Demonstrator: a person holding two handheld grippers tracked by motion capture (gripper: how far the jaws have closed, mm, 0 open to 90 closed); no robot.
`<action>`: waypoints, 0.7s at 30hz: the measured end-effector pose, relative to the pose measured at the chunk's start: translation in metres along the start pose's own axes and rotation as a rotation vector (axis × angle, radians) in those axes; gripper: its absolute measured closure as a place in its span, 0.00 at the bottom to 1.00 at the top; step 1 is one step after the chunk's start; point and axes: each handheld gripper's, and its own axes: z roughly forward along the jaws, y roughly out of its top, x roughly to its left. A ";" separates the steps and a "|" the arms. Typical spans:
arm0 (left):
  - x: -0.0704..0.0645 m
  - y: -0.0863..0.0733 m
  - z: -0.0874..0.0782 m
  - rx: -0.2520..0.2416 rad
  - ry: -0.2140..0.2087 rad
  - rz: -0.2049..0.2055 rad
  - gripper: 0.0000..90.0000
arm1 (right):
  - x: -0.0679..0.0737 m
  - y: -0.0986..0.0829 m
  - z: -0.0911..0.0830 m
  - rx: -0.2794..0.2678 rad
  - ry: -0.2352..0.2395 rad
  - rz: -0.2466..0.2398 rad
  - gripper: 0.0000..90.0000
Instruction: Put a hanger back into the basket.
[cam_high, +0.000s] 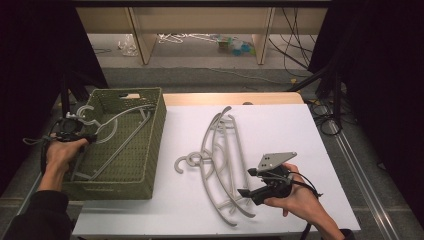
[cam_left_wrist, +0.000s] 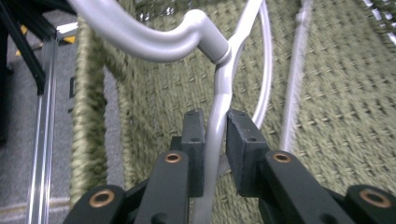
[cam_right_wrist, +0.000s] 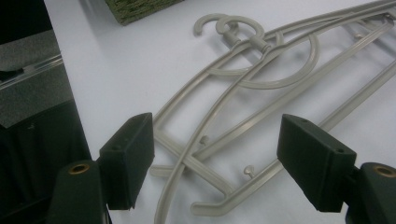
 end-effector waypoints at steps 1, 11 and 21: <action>-0.001 0.000 0.000 -0.006 0.000 0.001 0.86 | 0.000 0.000 0.000 0.000 0.001 0.000 0.31; -0.006 0.003 -0.046 -0.210 -0.061 -0.087 0.62 | 0.000 0.000 0.001 0.000 -0.009 0.004 0.31; -0.052 -0.023 -0.118 -0.359 -0.233 0.040 0.39 | 0.000 -0.003 0.008 -0.016 -0.033 0.032 0.31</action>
